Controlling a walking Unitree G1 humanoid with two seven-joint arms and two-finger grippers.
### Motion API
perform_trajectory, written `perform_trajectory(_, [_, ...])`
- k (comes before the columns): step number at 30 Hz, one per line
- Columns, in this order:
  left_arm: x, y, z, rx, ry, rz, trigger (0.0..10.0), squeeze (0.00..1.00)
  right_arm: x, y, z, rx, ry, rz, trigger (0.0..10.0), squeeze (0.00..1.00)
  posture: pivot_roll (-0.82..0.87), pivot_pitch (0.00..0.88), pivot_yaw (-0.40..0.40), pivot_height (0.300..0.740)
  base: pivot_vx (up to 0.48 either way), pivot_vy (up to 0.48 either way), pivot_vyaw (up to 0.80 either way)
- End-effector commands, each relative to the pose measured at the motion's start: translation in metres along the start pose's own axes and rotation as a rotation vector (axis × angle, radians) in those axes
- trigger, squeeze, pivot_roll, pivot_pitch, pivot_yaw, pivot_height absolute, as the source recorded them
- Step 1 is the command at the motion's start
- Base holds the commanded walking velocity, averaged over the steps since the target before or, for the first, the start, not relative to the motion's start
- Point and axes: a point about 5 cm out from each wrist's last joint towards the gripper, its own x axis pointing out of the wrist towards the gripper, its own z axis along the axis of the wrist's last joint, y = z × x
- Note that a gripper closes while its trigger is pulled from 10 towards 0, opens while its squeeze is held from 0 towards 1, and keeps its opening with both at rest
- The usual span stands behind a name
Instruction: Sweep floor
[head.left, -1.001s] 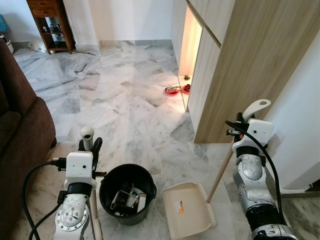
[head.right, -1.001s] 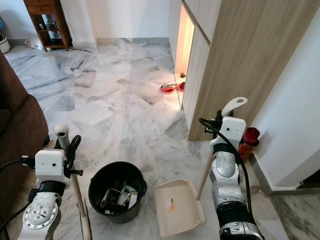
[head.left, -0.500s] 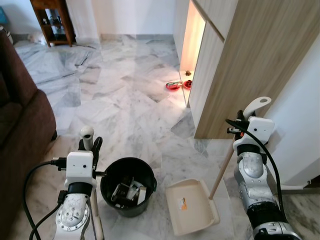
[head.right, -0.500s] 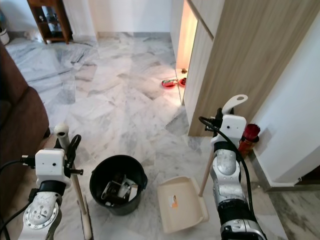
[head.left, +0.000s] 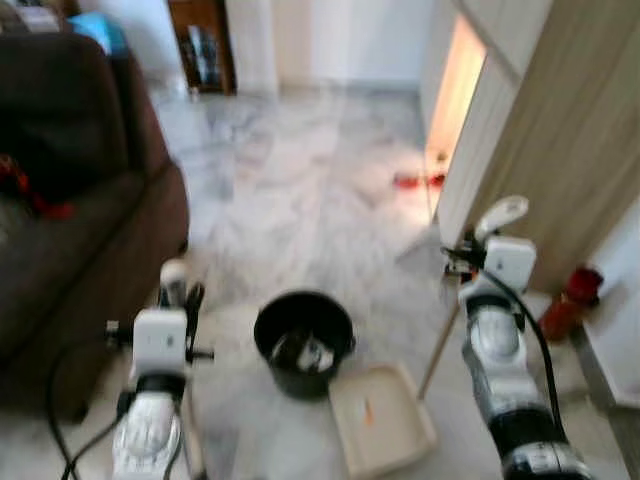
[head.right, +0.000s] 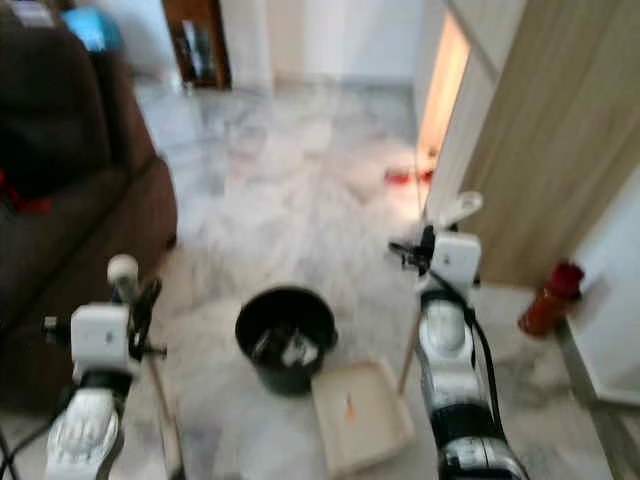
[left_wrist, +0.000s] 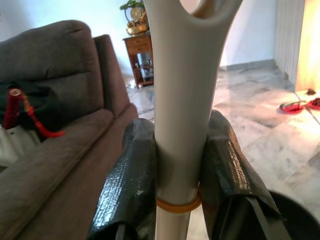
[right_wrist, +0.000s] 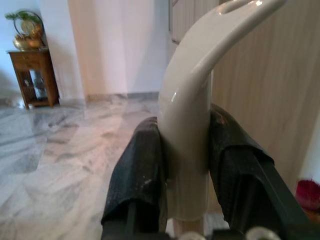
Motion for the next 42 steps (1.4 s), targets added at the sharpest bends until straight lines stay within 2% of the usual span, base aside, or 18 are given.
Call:
perform_trajectory(1, [0.003,-0.001,0.008,0.009,-0.045,0.000,10.0,0.00,0.006,-0.003,0.013,0.010,-0.059,-0.013,10.0,0.00,0.02,0.021,-0.023,0.740,-0.285,0.000,0.00])
perform_trajectory(13, [0.004,-0.002,0.007,0.007,-0.040,0.001,10.0,0.00,0.006,-0.001,0.012,0.034,-0.054,-0.002,10.0,0.00,0.02,0.013,-0.024,0.740,-0.022,0.000,0.00])
perform_trajectory(31, [0.011,-0.005,0.007,0.011,-0.053,-0.034,10.0,0.00,0.006,0.001,0.009,0.036,-0.037,-0.007,10.0,0.00,0.02,0.000,-0.016,0.740,0.000,0.000,-0.79])
perform_trajectory(39, [0.013,-0.007,0.004,0.016,-0.046,-0.031,10.0,0.00,0.004,0.000,0.008,0.041,-0.036,-0.005,10.0,0.00,0.01,0.000,-0.026,0.740,0.000,0.000,-0.80])
perform_trajectory(42, [0.016,-0.003,0.001,0.028,-0.040,-0.002,10.0,0.00,0.000,0.002,0.007,0.049,-0.040,0.001,10.0,0.00,0.00,0.000,-0.027,0.740,0.000,0.000,-0.80])
